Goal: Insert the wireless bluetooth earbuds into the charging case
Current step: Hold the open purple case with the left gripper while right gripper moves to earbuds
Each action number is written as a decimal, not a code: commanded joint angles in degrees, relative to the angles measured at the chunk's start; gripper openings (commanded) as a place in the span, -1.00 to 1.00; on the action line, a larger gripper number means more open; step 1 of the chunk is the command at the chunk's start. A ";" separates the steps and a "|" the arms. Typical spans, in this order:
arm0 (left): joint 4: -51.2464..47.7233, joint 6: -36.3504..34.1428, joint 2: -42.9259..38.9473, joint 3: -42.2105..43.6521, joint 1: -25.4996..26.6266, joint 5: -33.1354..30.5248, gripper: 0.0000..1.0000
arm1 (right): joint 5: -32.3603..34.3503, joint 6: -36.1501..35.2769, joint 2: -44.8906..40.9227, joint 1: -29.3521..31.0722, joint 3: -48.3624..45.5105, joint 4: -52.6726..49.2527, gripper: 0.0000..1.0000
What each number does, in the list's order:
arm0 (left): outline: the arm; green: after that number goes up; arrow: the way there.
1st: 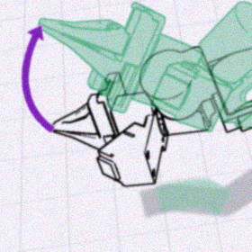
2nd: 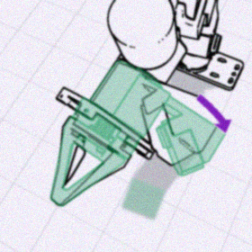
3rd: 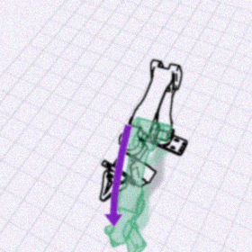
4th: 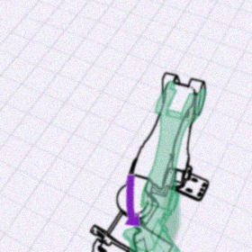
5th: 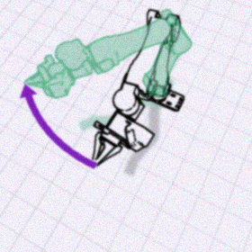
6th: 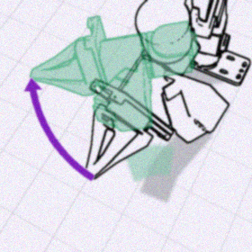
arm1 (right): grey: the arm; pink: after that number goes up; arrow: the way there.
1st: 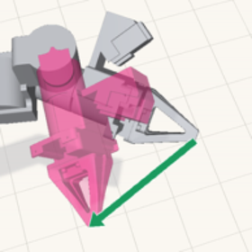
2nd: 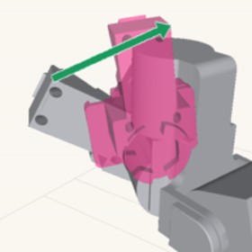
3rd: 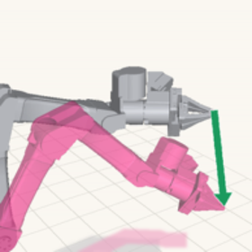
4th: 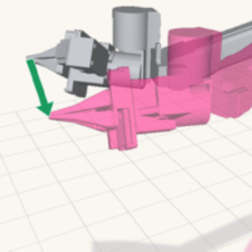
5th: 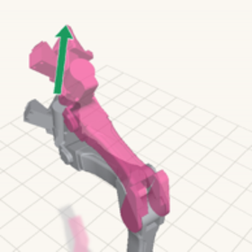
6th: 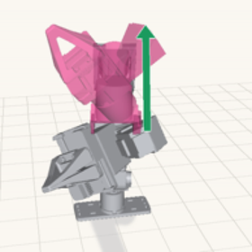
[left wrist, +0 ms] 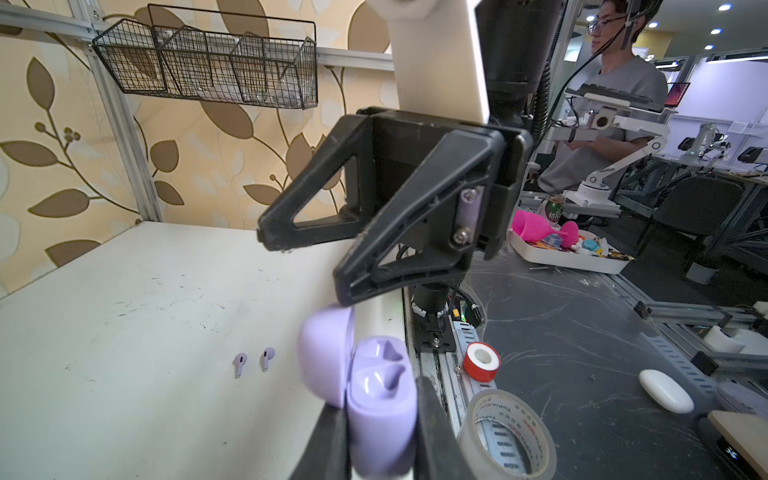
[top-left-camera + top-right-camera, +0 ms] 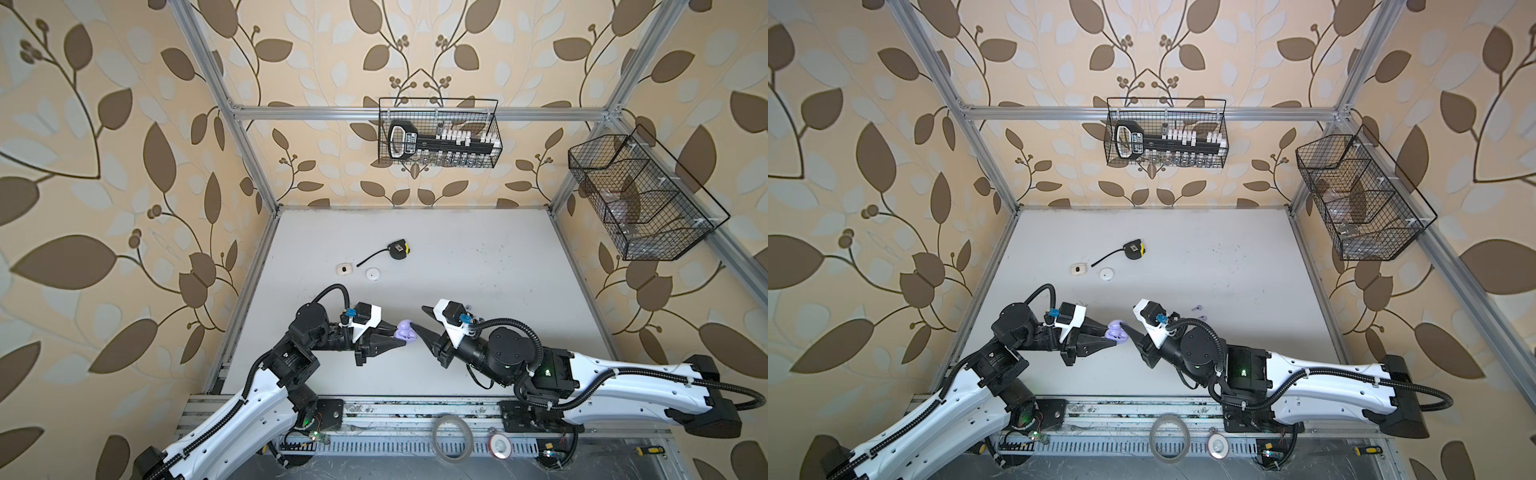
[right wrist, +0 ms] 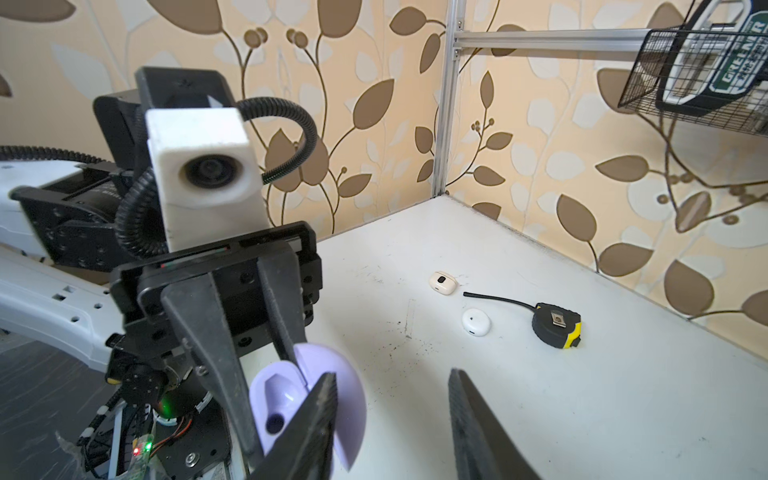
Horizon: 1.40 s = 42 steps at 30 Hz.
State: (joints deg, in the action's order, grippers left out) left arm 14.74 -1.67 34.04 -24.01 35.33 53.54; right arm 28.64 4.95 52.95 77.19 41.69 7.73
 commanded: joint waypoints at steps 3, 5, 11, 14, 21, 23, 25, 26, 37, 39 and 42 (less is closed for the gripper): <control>2.31 -1.14 -1.17 -1.18 0.62 -2.34 -1.00 | 1.90 5.37 1.05 -0.45 4.91 -4.28 0.01; 2.41 -1.07 -1.26 -1.09 0.62 -3.84 -1.00 | 2.18 7.81 0.82 -1.12 7.51 -8.43 0.09; 3.45 0.02 -0.95 -0.83 0.62 -7.06 -1.00 | -1.53 21.84 -2.21 -14.55 16.16 -30.61 0.20; 2.64 1.74 -0.35 -1.35 0.62 -11.61 -1.00 | -7.49 25.35 -4.39 -27.61 15.06 -37.61 0.21; 3.98 3.58 2.65 -1.21 0.44 -23.20 -1.00 | -36.22 25.16 -0.28 -56.52 2.66 -38.65 0.04; 3.14 3.32 3.21 -1.56 0.45 -26.20 -1.00 | -39.80 24.78 2.99 -59.21 0.33 -37.80 0.11; 2.44 2.50 2.99 -1.65 0.44 -26.41 -1.00 | -39.09 24.32 5.86 -58.88 -0.85 -37.07 0.11; 2.08 2.14 2.71 -1.66 0.44 -26.18 -1.00 | -38.53 24.40 7.09 -58.55 -1.48 -36.55 0.13; -0.74 0.26 1.98 -2.15 0.44 -26.03 -1.00 | -32.13 28.09 12.25 -56.15 -5.39 -34.29 0.20; -1.12 0.14 1.83 -2.27 0.44 -26.05 -1.00 | -32.55 28.31 13.80 -55.84 -5.48 -33.11 0.19; -1.52 0.08 1.17 -2.23 0.46 -26.13 -1.00 | -32.48 28.54 15.56 -56.00 -6.06 -31.31 0.18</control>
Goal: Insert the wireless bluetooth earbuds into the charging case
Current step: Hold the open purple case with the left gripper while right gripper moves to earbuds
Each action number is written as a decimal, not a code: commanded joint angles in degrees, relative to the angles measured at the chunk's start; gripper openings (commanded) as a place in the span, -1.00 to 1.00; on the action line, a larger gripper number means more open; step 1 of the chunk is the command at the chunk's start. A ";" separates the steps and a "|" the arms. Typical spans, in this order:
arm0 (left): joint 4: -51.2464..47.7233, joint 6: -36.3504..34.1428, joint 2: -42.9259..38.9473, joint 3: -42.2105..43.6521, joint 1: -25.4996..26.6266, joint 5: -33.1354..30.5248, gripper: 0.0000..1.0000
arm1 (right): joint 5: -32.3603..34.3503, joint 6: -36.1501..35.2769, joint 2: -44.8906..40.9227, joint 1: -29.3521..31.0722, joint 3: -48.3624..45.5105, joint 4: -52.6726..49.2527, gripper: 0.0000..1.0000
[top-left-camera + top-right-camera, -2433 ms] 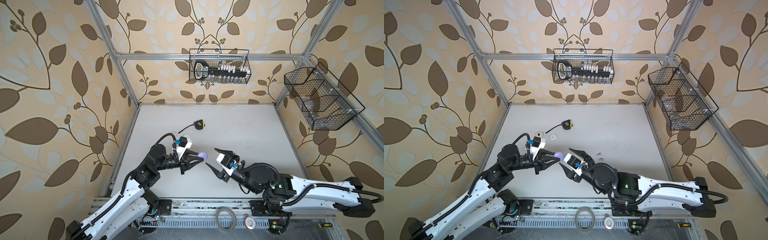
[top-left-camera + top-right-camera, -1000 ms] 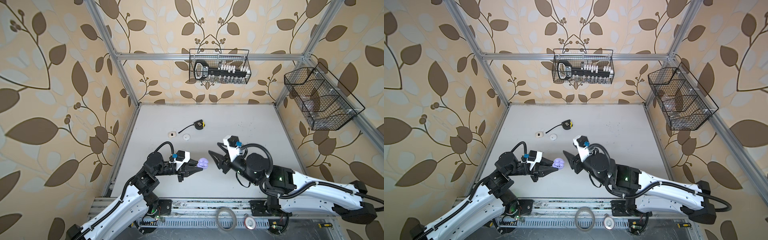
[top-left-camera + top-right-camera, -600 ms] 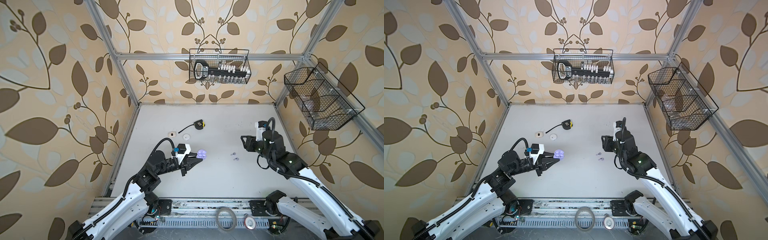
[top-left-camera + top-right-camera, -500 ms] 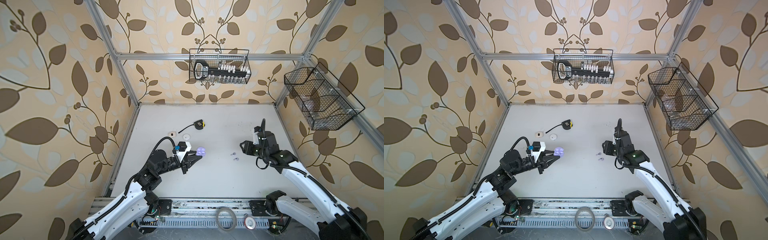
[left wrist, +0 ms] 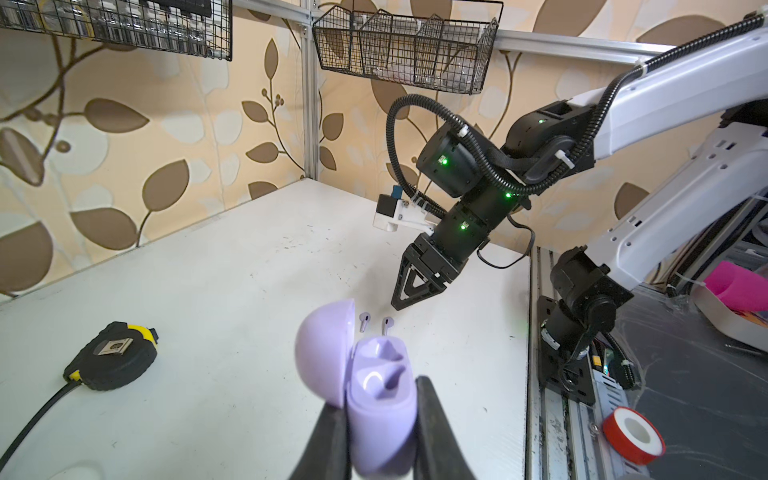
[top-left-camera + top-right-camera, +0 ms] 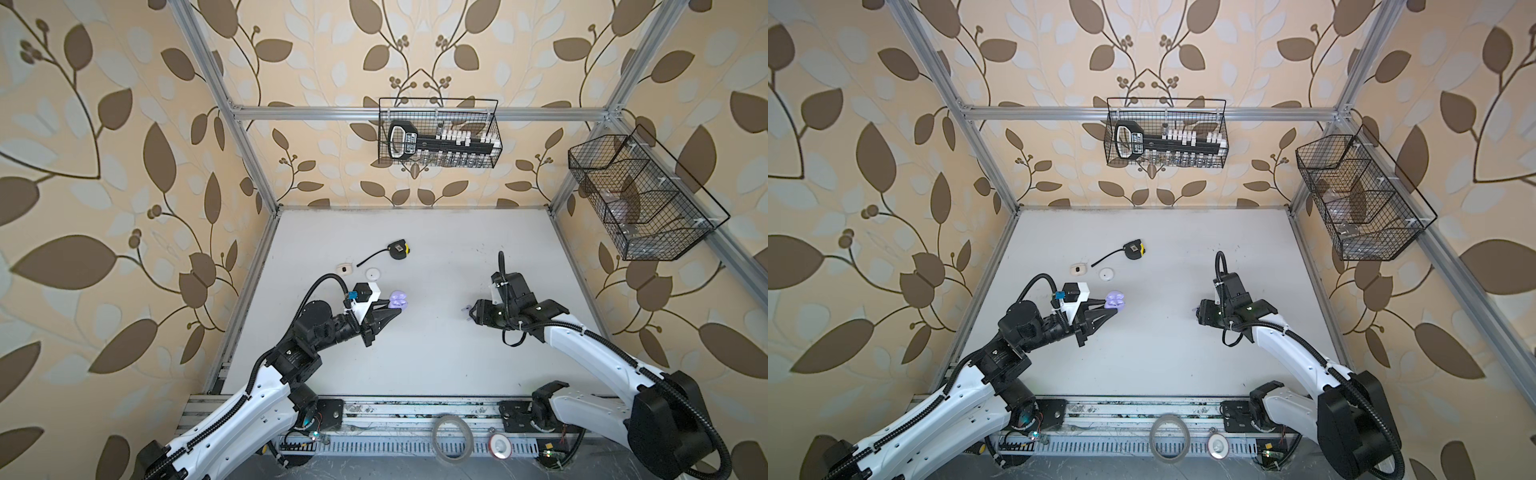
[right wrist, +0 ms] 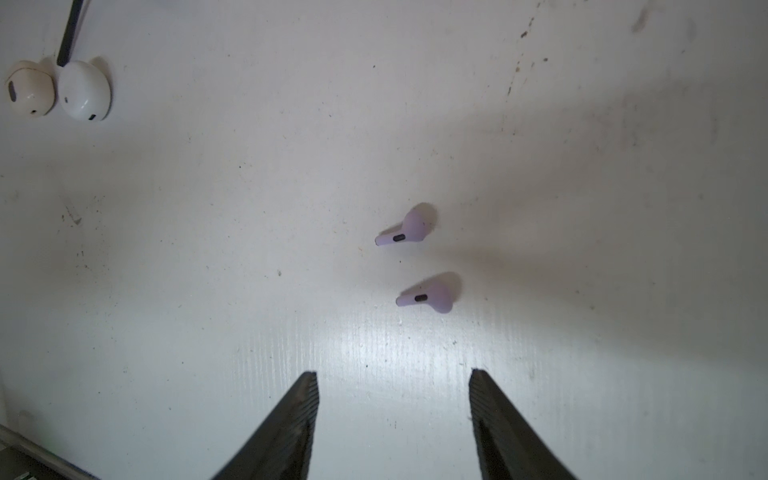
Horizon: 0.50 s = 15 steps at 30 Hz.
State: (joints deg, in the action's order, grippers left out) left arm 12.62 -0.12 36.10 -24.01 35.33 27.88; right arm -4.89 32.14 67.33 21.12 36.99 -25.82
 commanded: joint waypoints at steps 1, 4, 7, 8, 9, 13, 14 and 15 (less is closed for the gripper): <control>0.51 -1.48 -1.17 -2.10 0.44 -0.39 -1.00 | 1.34 1.44 1.52 0.05 -1.67 2.84 0.18; 0.30 -1.55 -1.82 -1.92 0.44 -0.39 -1.00 | 1.31 1.44 3.86 -0.01 -1.84 4.34 0.18; -0.14 -1.88 -2.17 -1.99 0.44 -0.37 -1.00 | 0.15 1.27 6.49 0.14 -1.82 5.47 0.16; -0.42 -2.12 -2.26 -2.18 0.44 -0.45 -1.00 | 0.22 1.22 7.22 0.26 -1.75 5.75 0.16; -0.75 -2.21 -2.39 -2.25 0.48 -0.46 -1.00 | 0.29 1.17 7.90 0.25 -1.88 6.06 0.16; -1.02 -2.52 -2.78 -2.27 0.44 -0.55 -1.00 | 0.41 1.11 9.81 0.00 -2.54 7.60 0.17; -1.02 -2.52 -2.71 -2.27 0.44 -0.46 -1.00 | 0.52 1.08 10.48 -0.16 -2.55 7.87 0.18; -0.94 -2.57 -2.70 -2.27 0.44 -0.46 -1.00 | 0.33 1.02 11.02 -0.21 -2.54 8.26 0.17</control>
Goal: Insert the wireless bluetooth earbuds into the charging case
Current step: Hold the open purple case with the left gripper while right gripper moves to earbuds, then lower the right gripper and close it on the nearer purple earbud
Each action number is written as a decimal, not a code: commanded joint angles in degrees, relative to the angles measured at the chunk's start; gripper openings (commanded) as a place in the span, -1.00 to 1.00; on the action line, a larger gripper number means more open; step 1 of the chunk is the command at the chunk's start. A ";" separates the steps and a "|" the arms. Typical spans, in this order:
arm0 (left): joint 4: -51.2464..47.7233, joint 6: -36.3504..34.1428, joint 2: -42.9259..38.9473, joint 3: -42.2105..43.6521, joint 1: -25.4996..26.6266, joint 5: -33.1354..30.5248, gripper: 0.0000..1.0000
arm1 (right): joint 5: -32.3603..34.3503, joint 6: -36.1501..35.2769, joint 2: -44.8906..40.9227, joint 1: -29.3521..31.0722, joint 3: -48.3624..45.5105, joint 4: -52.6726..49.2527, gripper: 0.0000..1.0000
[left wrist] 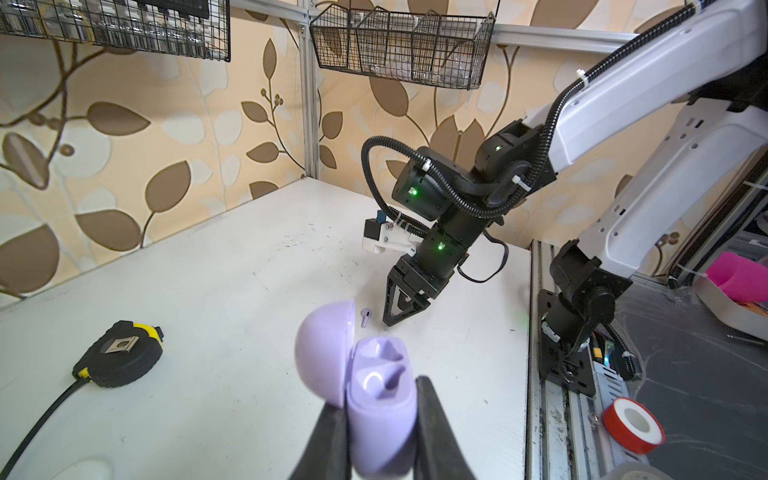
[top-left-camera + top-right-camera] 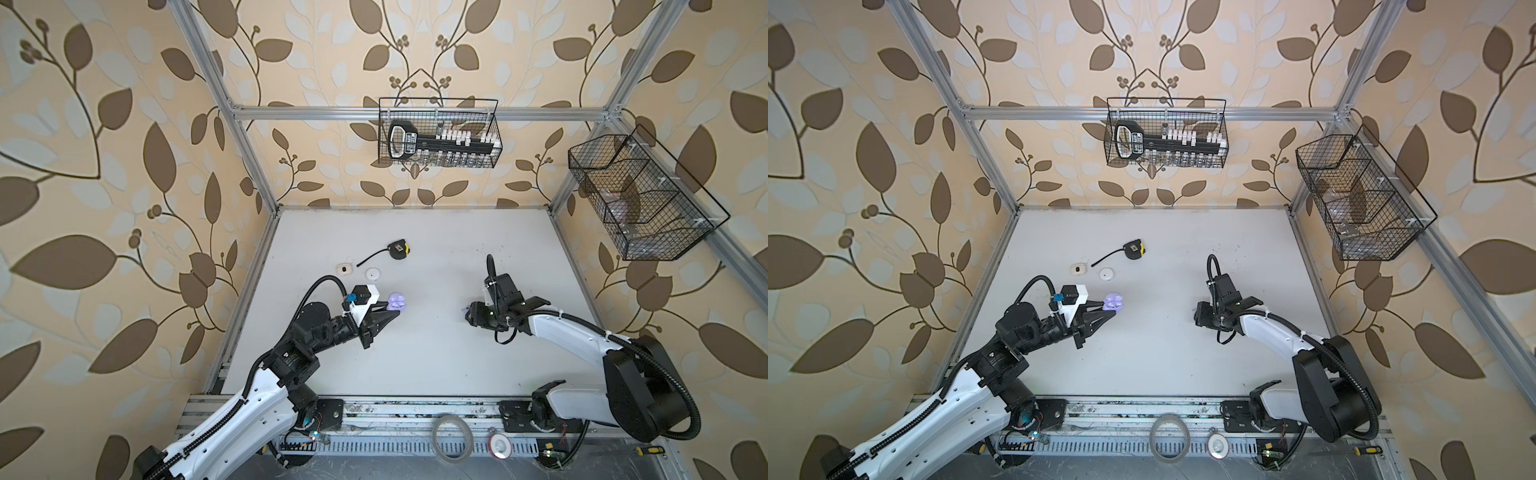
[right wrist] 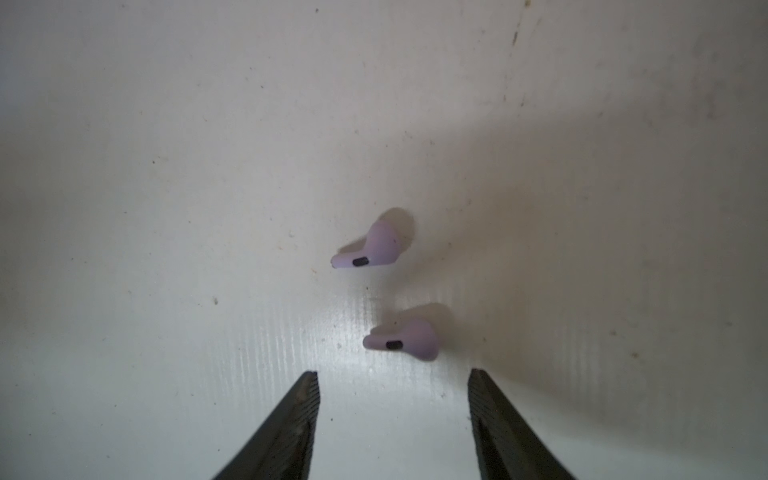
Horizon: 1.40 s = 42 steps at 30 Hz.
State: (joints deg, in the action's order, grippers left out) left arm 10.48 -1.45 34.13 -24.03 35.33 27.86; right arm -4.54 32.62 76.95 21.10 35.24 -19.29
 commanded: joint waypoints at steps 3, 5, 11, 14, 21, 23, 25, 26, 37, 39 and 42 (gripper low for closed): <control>0.88 -1.36 -0.56 -2.42 0.44 -0.36 -1.00 | -0.66 0.54 3.20 -0.18 -0.40 2.41 0.17; 0.95 -1.50 -0.56 -2.45 0.44 -0.45 -1.00 | -1.04 0.61 4.03 -0.02 -0.21 2.78 0.16; 0.85 -1.63 -0.56 -2.34 0.44 -0.65 -1.00 | -0.36 0.39 5.64 0.82 0.68 3.04 0.13; 0.83 -1.53 -0.72 -2.25 0.45 -0.87 -1.00 | 1.16 -0.09 6.30 2.07 1.55 2.56 0.11; 0.77 -1.38 -0.80 -2.21 0.44 -0.98 -1.00 | 6.51 -1.77 8.10 6.38 4.61 0.19 0.06; 0.77 -1.28 -0.82 -2.16 0.45 -0.96 -1.00 | 9.19 -2.63 8.83 7.68 5.87 -0.81 0.06; 0.68 -1.27 -0.91 -2.20 0.44 -0.96 -1.00 | 11.94 -3.47 9.67 8.93 7.17 -2.08 0.06; 0.60 -1.32 -0.99 -2.12 0.44 -0.99 -1.00 | 13.52 -3.92 10.09 9.55 7.71 -2.74 0.06; 0.42 -1.15 -1.60 -1.98 0.44 -0.61 -1.00 | 20.99 -4.41 12.42 11.41 9.55 -4.33 0.20; 0.46 -1.10 -1.70 -1.90 0.45 -0.60 -1.00 | 20.46 -4.67 13.50 11.38 9.96 -4.20 0.22; 0.49 -1.12 -1.79 -1.83 0.44 -0.70 -1.00 | 19.84 -4.81 14.20 11.46 10.37 -4.22 0.23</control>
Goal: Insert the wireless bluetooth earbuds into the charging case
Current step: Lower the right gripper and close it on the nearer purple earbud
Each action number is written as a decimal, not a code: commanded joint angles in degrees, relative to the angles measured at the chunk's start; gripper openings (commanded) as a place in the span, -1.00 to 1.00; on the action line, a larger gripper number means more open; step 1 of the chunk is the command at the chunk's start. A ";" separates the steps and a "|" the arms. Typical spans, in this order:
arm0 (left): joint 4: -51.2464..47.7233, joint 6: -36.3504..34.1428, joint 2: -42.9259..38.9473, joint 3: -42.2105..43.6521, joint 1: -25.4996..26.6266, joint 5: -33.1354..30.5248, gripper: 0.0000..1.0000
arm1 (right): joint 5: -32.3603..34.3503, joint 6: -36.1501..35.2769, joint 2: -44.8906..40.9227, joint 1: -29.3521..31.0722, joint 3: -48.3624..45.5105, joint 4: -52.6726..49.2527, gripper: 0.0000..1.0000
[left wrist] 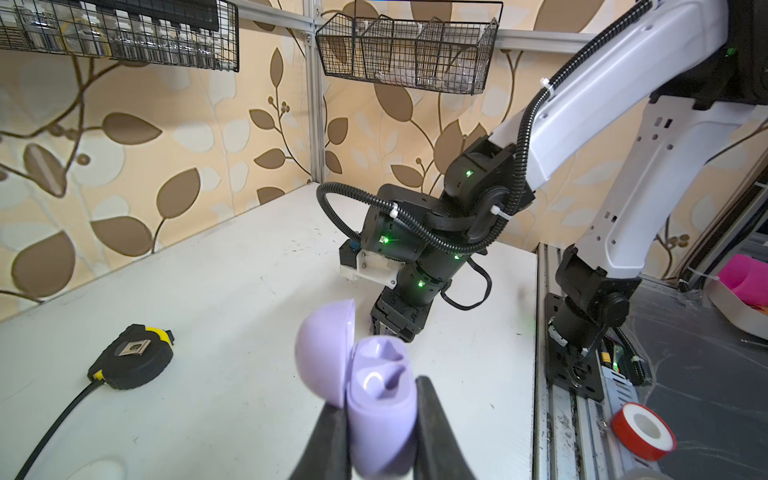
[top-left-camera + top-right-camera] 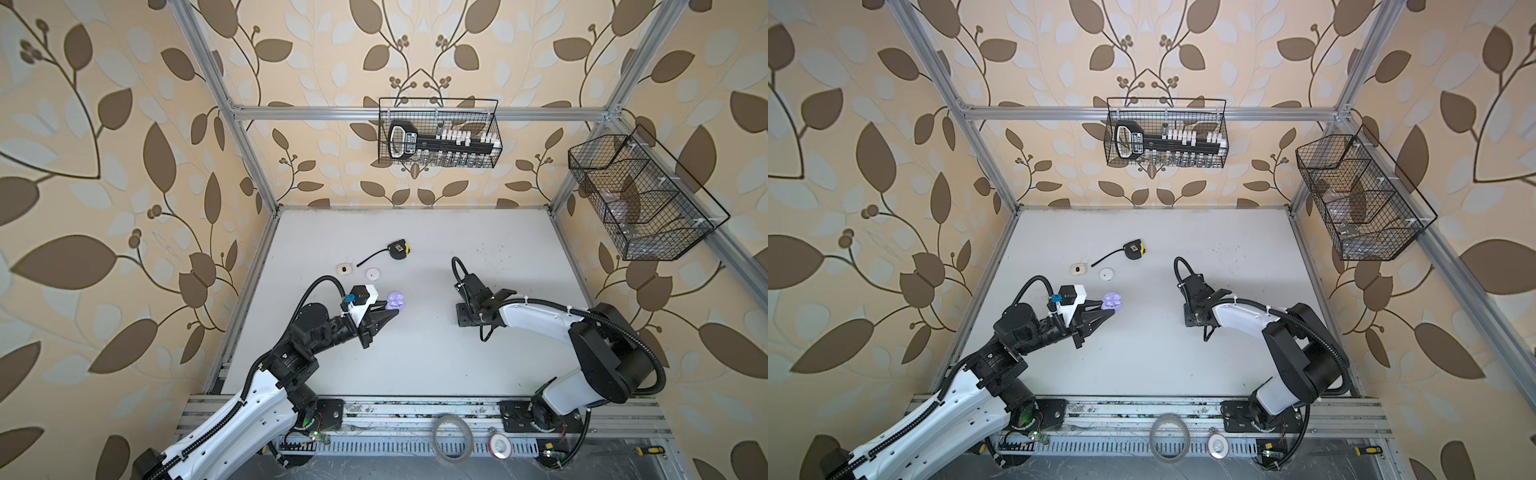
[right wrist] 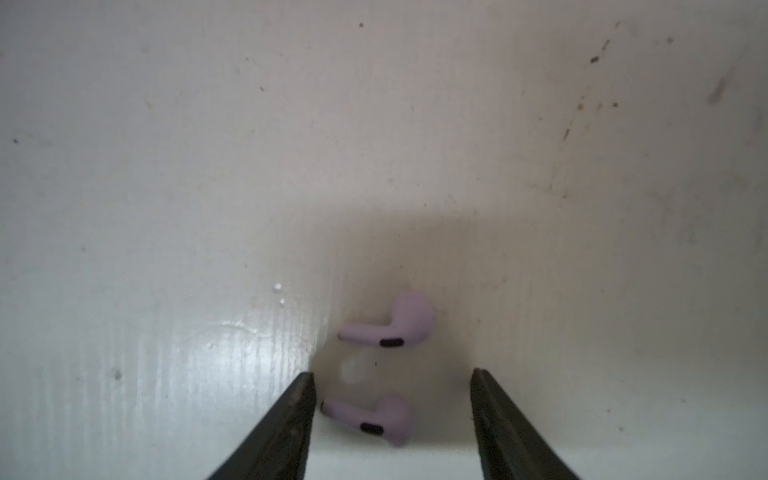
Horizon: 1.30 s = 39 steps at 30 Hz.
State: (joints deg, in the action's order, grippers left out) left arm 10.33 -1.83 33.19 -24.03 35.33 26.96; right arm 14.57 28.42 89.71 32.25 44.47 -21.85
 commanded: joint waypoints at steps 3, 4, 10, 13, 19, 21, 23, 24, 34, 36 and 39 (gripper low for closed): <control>0.57 -0.77 -0.85 -1.81 0.44 0.28 -1.00 | 0.80 -0.56 1.18 0.28 0.98 -1.98 0.25; 0.57 -0.73 -0.93 -1.87 0.44 0.32 -1.00 | 0.97 -0.47 1.00 0.30 0.82 -1.98 0.25; 0.30 -0.75 -1.46 -1.79 0.48 0.37 -1.00 | 1.21 -0.13 0.16 0.13 -0.24 -3.24 0.24; 0.31 -0.69 -1.81 -1.62 0.45 0.37 -1.00 | 1.55 0.19 -1.85 0.12 -1.28 -3.84 0.24; 0.22 -0.55 -2.08 -1.63 0.44 0.44 -1.00 | 1.92 0.58 -5.82 -0.04 -3.04 -5.42 0.21; 0.16 -0.55 -2.25 -1.55 0.44 0.55 -1.00 | 1.37 0.65 -6.62 -0.22 -3.51 -5.49 0.17; 0.10 -0.42 -2.34 -1.55 0.46 0.64 -1.00 | 0.95 0.62 -7.23 -0.50 -3.78 -5.64 0.15; 0.09 -0.43 -2.36 -1.55 0.45 0.67 -1.00 | 0.84 0.77 -7.52 -0.44 -3.94 -5.67 0.15; 0.22 -0.39 -2.16 -1.63 0.44 0.73 -1.00 | -3.37 1.22 -9.12 -0.53 -3.44 -4.78 0.14; 0.22 -0.39 -2.25 -1.68 0.45 0.77 -1.00 | -4.57 1.11 -7.90 -0.52 -2.49 -4.70 0.12; -0.07 -0.38 -2.43 -1.63 0.44 0.81 -1.00 | -6.41 1.23 -5.99 -1.48 -2.27 -3.59 0.03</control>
State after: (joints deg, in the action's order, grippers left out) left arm 8.73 -1.80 31.48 -24.03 35.33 26.98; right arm 10.90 29.04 81.95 31.33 40.84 -25.93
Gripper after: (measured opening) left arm 0.209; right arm 0.525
